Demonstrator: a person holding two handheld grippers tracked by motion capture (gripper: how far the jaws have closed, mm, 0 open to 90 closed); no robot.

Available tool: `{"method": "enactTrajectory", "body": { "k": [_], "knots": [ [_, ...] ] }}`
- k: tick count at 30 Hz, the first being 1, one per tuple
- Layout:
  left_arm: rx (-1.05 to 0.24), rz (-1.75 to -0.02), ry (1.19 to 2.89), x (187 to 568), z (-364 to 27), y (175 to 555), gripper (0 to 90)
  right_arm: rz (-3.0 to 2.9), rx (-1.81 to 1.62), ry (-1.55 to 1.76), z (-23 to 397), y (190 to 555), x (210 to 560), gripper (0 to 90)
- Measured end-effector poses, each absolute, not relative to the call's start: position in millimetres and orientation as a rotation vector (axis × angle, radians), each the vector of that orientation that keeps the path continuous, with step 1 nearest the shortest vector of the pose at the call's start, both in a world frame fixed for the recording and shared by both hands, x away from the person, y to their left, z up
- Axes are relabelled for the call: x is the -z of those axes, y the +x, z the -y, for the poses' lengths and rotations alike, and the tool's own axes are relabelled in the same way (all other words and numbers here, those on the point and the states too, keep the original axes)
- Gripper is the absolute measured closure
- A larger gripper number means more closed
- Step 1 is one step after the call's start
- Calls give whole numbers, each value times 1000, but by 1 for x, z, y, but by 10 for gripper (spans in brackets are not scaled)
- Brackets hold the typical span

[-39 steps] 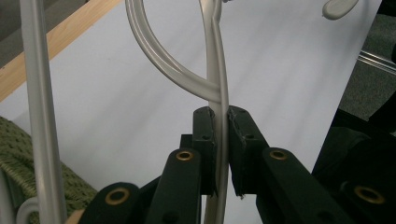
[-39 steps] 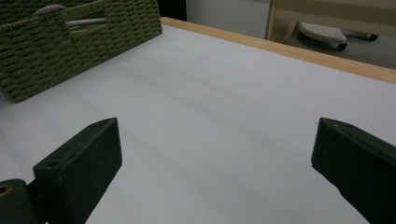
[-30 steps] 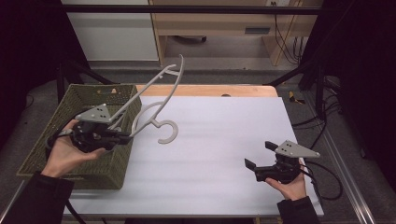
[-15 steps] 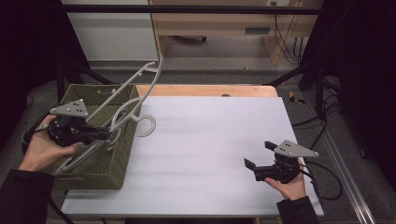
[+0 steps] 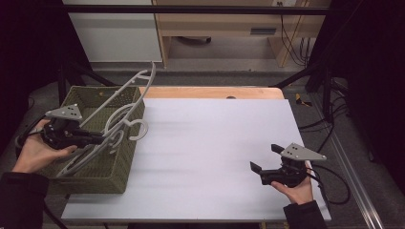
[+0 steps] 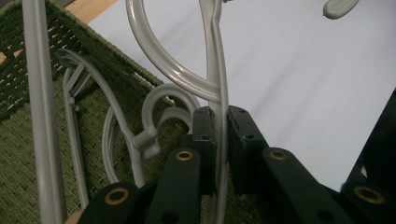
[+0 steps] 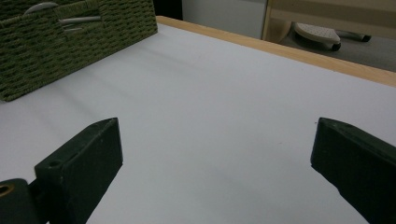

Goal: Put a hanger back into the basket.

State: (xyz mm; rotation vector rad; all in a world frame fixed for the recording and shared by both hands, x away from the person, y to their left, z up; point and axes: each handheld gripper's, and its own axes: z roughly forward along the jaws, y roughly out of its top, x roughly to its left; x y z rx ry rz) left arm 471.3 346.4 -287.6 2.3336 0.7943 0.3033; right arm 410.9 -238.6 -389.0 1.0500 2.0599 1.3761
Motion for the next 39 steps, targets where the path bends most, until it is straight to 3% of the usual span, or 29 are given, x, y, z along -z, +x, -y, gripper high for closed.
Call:
{"method": "enactTrajectory", "body": {
  "k": [39],
  "knots": [
    [-218,-979,2363,332,-409,481,820,-2061,-1362,1058,239,413,390,25]
  ]
}}
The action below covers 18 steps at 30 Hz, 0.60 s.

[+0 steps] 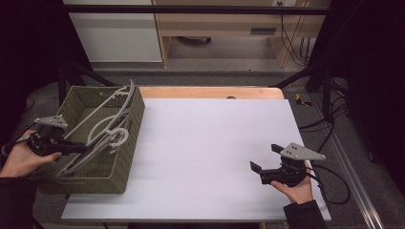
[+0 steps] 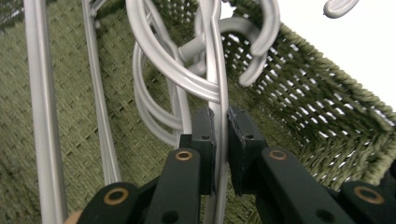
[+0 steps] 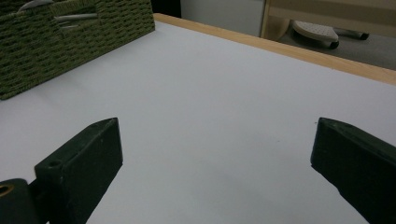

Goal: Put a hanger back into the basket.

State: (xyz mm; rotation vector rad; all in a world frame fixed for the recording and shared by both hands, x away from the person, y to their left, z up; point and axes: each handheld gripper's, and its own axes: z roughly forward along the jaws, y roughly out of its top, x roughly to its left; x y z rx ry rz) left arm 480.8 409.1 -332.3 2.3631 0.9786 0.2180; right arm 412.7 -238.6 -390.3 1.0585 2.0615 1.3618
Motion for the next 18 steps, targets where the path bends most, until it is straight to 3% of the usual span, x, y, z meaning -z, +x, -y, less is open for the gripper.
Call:
{"method": "enactTrajectory", "body": {
  "k": [18],
  "knots": [
    [-157,-1032,2374,348,-416,483,817,-2060,-1365,1056,239,413,390,25]
  ]
}}
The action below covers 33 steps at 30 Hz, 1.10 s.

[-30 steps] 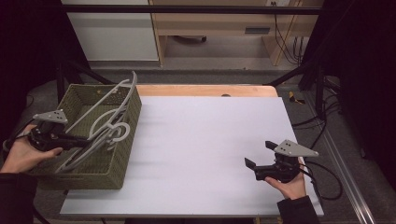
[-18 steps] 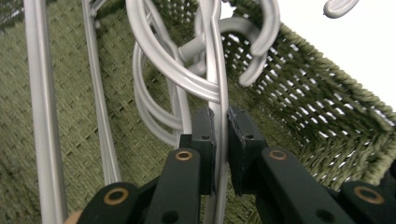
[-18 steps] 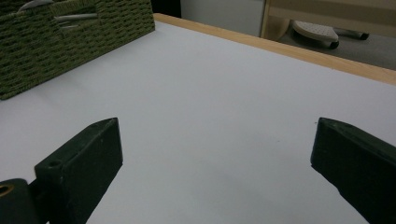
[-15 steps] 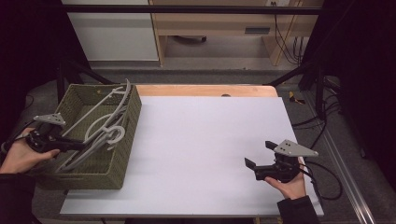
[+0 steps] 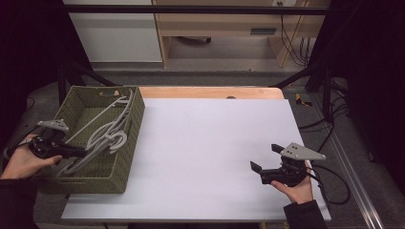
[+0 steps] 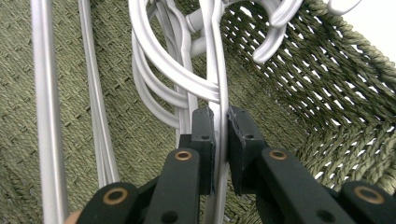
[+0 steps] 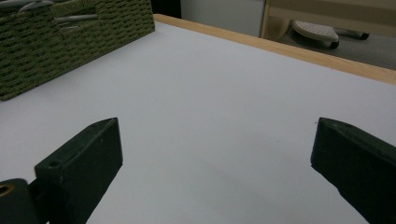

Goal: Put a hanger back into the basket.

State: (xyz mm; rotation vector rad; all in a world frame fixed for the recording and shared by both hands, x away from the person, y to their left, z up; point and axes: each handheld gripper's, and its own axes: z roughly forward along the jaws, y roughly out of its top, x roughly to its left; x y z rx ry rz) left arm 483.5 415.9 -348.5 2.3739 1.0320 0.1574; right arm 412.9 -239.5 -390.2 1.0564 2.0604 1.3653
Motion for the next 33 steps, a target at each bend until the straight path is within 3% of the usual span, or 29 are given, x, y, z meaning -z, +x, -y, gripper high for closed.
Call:
{"method": "enactTrajectory", "body": {
  "k": [10,18,25,33],
  "knots": [
    [-181,-1069,2365,360,-417,487,815,-2060,-1366,1057,239,413,390,25],
    [-274,-1107,2346,364,-420,487,799,-2058,-1369,1057,240,412,389,24],
    [-371,-1109,2263,354,-420,481,682,-2052,-1377,1056,240,412,389,24],
    [-470,-997,2080,335,-400,465,540,-2036,-1385,1052,241,411,388,22]
  ]
}}
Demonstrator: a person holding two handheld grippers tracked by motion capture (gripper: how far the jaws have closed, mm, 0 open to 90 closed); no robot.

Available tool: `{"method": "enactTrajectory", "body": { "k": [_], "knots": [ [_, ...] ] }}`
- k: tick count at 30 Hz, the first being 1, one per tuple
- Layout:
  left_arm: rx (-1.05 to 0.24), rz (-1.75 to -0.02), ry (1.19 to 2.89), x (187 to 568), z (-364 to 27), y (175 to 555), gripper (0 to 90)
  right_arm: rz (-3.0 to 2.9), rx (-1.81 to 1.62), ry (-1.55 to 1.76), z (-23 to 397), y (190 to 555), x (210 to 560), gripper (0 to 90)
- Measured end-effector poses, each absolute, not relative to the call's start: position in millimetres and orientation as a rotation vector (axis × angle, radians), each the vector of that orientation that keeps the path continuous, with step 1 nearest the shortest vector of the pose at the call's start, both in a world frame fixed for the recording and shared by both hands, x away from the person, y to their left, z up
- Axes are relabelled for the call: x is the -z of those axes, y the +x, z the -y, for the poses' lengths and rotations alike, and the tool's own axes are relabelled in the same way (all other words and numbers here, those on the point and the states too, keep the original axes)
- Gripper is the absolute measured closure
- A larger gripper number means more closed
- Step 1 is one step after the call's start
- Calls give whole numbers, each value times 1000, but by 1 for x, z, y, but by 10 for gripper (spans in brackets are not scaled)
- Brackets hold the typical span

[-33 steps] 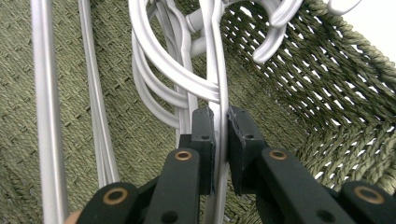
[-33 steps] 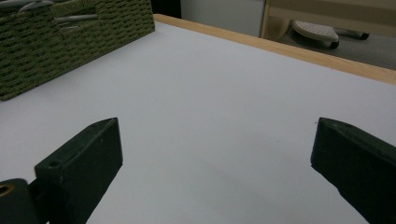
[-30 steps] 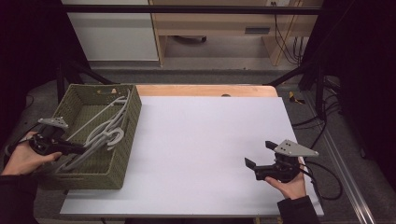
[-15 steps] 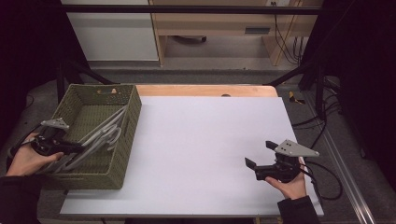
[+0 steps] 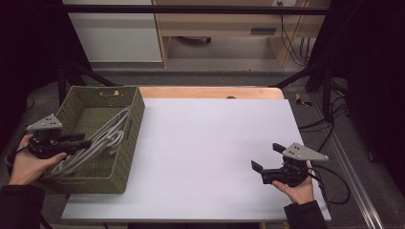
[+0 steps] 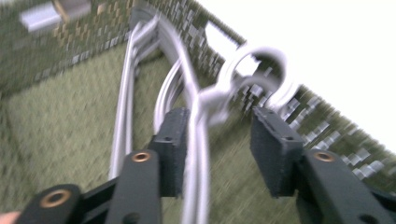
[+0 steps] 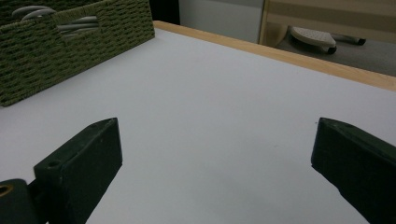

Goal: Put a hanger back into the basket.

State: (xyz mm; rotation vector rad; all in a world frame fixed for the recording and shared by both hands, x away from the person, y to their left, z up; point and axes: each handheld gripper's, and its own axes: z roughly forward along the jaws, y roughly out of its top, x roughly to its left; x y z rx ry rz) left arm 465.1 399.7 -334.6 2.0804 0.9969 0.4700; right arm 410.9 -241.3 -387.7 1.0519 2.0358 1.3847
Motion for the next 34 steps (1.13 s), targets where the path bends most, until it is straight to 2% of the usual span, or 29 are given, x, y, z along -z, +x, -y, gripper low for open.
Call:
{"method": "enactTrajectory", "body": {
  "k": [6,13,20,27,34],
  "knots": [
    [-512,-924,1959,324,-376,452,465,-2023,-1396,1049,243,410,386,21],
    [-526,-857,1850,326,-343,434,328,-2012,-1403,1059,243,410,386,16],
    [-504,-834,1846,342,-306,422,174,-1998,-1411,1061,244,409,385,10],
    [-482,-806,1837,360,-277,413,145,-1987,-1415,1059,246,407,384,8],
    [-451,-812,1816,376,-270,411,136,-1983,-1419,1059,247,406,384,8]
  ]
}}
